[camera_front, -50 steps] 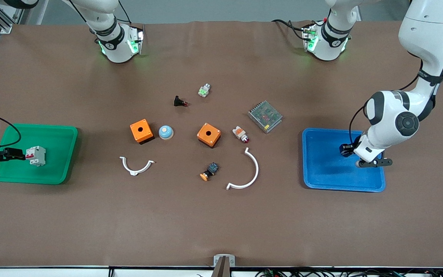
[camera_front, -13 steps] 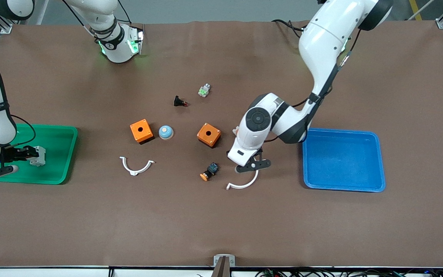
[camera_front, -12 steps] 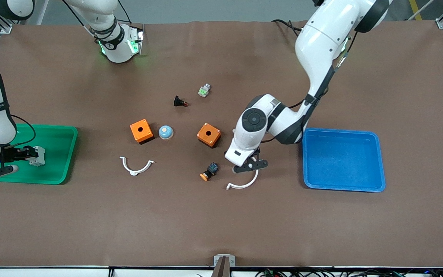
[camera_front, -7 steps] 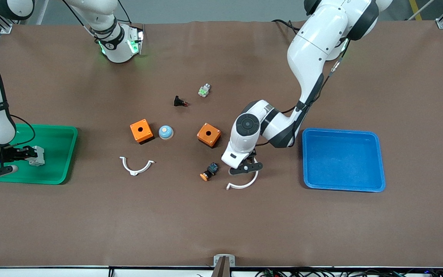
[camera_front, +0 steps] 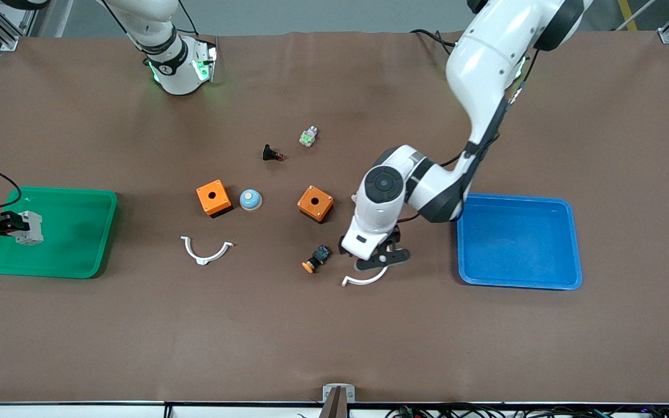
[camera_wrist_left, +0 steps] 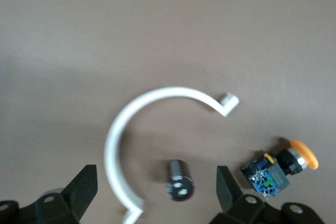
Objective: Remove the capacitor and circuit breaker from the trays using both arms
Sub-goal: 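Lower the capacitor beside the white arc and open the left gripper, then retract the left gripper while the right gripper carries the breaker toward the orange box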
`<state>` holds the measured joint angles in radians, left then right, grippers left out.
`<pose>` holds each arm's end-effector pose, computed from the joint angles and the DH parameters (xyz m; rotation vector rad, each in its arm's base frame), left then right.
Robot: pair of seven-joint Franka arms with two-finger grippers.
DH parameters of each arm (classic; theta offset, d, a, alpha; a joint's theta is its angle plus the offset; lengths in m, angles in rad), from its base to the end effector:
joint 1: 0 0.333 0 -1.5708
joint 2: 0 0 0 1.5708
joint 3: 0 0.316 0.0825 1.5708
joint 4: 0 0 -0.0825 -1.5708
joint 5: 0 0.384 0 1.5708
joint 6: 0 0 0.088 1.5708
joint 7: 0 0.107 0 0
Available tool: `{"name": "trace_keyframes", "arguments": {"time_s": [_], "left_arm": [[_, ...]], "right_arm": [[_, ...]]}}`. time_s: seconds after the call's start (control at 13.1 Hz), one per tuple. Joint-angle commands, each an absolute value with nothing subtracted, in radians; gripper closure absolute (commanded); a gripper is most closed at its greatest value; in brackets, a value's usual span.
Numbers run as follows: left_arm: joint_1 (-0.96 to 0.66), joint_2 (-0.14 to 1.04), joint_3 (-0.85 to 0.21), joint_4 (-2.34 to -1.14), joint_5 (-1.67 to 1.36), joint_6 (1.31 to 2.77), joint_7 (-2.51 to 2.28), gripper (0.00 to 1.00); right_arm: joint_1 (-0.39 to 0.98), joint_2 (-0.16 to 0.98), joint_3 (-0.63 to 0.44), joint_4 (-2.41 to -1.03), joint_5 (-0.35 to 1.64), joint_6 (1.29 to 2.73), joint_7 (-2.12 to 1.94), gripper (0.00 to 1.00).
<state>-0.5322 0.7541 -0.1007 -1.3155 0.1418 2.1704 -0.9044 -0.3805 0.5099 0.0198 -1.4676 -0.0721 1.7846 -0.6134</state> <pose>0.6198 -0.4254 0.2999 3.0822 0.3534 0.1751 0.6310 -0.2468 0.3707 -3.0596 -0.4206 0.3065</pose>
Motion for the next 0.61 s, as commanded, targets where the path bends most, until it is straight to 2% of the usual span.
{"name": "trace_keyframes", "arguments": {"time_s": [0.0,0.23,0.54], "left_arm": [[-0.430,0.586,-0.104,-1.359,0.161,2.070,-0.798,0.00],[-0.350,0.480,-0.101,-1.359,0.163,1.942,-0.782,0.00],[-0.249,0.320,-0.101,-1.359,0.164,1.708,-0.624,0.00]], "right_arm": [[-0.301,0.436,0.025,-1.471,-0.086,1.703,-0.485,0.78],[-0.172,0.384,0.026,-1.480,-0.083,1.666,-0.307,0.78],[0.001,0.368,0.028,-1.483,-0.028,1.641,-0.099,0.78]]}}
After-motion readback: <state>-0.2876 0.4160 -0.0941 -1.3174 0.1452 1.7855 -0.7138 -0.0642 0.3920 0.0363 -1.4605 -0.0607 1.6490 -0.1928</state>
